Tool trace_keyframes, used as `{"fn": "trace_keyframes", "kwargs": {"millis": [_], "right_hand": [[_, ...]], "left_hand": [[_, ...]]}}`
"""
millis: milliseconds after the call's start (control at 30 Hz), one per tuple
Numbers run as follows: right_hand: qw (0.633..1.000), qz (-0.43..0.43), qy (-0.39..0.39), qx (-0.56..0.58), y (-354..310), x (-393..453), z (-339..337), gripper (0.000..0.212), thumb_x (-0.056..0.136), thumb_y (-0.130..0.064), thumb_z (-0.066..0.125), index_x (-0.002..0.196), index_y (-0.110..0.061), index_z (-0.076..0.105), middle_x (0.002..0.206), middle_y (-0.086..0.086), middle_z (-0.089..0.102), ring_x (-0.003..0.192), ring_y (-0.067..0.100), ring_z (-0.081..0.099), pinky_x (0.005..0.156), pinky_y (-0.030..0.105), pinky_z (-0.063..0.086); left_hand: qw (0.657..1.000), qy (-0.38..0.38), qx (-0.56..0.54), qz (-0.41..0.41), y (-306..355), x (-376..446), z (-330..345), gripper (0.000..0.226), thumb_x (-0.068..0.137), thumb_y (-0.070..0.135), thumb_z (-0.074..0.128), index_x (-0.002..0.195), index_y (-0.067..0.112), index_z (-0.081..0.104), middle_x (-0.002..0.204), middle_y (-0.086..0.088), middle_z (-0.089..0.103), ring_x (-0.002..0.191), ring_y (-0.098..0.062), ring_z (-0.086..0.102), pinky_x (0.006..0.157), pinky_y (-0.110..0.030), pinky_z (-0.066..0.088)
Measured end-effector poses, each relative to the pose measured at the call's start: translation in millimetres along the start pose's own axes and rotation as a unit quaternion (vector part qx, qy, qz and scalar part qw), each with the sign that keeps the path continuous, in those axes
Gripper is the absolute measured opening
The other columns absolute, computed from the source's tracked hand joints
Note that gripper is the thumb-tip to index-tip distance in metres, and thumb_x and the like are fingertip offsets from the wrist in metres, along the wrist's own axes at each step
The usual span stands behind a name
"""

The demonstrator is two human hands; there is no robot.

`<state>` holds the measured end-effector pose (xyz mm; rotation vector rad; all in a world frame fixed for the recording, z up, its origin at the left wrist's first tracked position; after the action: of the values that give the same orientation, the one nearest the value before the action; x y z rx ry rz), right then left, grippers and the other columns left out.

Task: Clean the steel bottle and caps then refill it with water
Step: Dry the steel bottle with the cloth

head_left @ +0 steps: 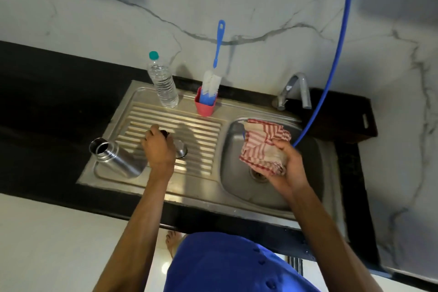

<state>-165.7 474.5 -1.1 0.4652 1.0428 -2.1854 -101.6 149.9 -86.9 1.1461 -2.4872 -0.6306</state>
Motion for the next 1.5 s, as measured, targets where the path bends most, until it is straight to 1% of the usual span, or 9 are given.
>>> {"fn": "trace_keyframes", "kwargs": {"millis": [233,567,667,833,967,1100,1200,1367,1500], "right_hand": [[0.997,-0.004,-0.002,-0.077,5,1,7,0.047,0.098,-0.020,0.055,0.140,0.001,0.055,0.128,0.026,0.065,0.115,0.040,0.067,0.096,0.053,0.056],[0.978,-0.112,-0.038,-0.173,-20,-12,24,0.039,0.104,-0.034,0.045,0.106,-0.014,0.078,0.119,0.016,0.073,0.111,0.029,0.069,0.094,0.041,0.054],[0.982,-0.105,-0.055,-0.146,-18,-15,15,0.033,0.104,-0.028,0.048,0.124,-0.013,0.070,0.129,0.015,0.069,0.121,0.032,0.065,0.103,0.050,0.051],[0.967,-0.151,-0.048,-0.198,-18,-17,7,0.034,0.102,-0.025,0.057,0.134,-0.012,0.063,0.129,0.012,0.069,0.124,0.028,0.064,0.109,0.052,0.047],[0.928,-0.207,-0.037,-0.308,-19,-17,3,0.025,0.101,-0.027,0.062,0.124,-0.020,0.069,0.116,0.008,0.073,0.111,0.026,0.069,0.099,0.055,0.054],[0.910,-0.235,-0.027,-0.341,-17,-16,2,0.027,0.102,-0.028,0.060,0.128,-0.023,0.067,0.120,-0.001,0.072,0.115,0.017,0.067,0.103,0.048,0.053],[0.914,-0.240,-0.010,-0.325,-18,-15,-2,0.028,0.103,-0.031,0.058,0.129,-0.025,0.067,0.122,-0.002,0.072,0.118,0.016,0.066,0.105,0.049,0.051],[0.941,-0.205,-0.011,-0.270,-20,-12,-3,0.034,0.104,-0.032,0.054,0.134,-0.019,0.063,0.126,0.006,0.071,0.119,0.024,0.066,0.107,0.053,0.049],[0.950,-0.193,0.002,-0.246,-20,-10,-4,0.034,0.104,-0.032,0.054,0.134,-0.017,0.063,0.123,0.006,0.072,0.116,0.024,0.068,0.107,0.054,0.049]], "left_hand": [[0.900,-0.117,-0.419,-0.018,104,-100,-41,0.034,0.095,0.028,0.076,0.126,0.017,0.070,0.114,0.003,0.075,0.101,-0.009,0.072,0.083,-0.020,0.057],[0.862,-0.209,-0.463,0.002,161,-170,-22,0.036,0.090,0.018,0.081,0.123,0.018,0.069,0.111,-0.001,0.077,0.102,-0.015,0.075,0.086,-0.027,0.061],[0.835,-0.164,-0.521,-0.069,161,-158,-22,0.029,0.090,0.008,0.079,0.116,0.013,0.066,0.106,-0.004,0.076,0.103,-0.022,0.073,0.086,-0.030,0.060],[0.874,-0.195,-0.435,-0.092,170,-157,-19,0.038,0.074,0.007,0.090,0.100,0.012,0.064,0.089,-0.001,0.077,0.085,-0.014,0.074,0.074,-0.020,0.055],[0.822,-0.309,-0.463,-0.117,173,-153,-16,0.076,0.078,0.007,0.089,0.134,0.024,0.041,0.102,-0.010,0.078,0.089,-0.026,0.078,0.084,-0.036,0.064],[0.897,-0.372,-0.234,0.040,189,-155,-27,0.051,0.094,0.041,0.073,0.139,0.037,0.050,0.115,0.017,0.070,0.096,0.006,0.068,0.087,-0.014,0.053],[0.830,-0.457,-0.319,0.020,190,-163,-21,0.070,0.089,0.041,0.072,0.151,0.037,0.040,0.137,0.013,0.063,0.128,-0.006,0.059,0.113,-0.036,0.047],[0.891,-0.335,-0.294,0.085,178,-150,-27,0.036,0.092,0.053,0.072,0.125,0.040,0.066,0.117,0.012,0.070,0.110,-0.008,0.067,0.101,-0.043,0.055],[0.817,-0.343,-0.463,-0.013,178,-157,-32,0.029,0.093,0.029,0.073,0.121,0.020,0.070,0.119,-0.003,0.075,0.111,-0.021,0.073,0.090,-0.036,0.061]]}}
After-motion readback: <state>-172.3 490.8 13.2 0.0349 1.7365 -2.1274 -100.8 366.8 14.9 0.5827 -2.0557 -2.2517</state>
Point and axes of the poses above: each hand's wrist, its own x-axis towards the middle knuckle, its own z-axis out of the palm, y = z × x, the point moved 3 cm from there along x, towards the middle knuckle
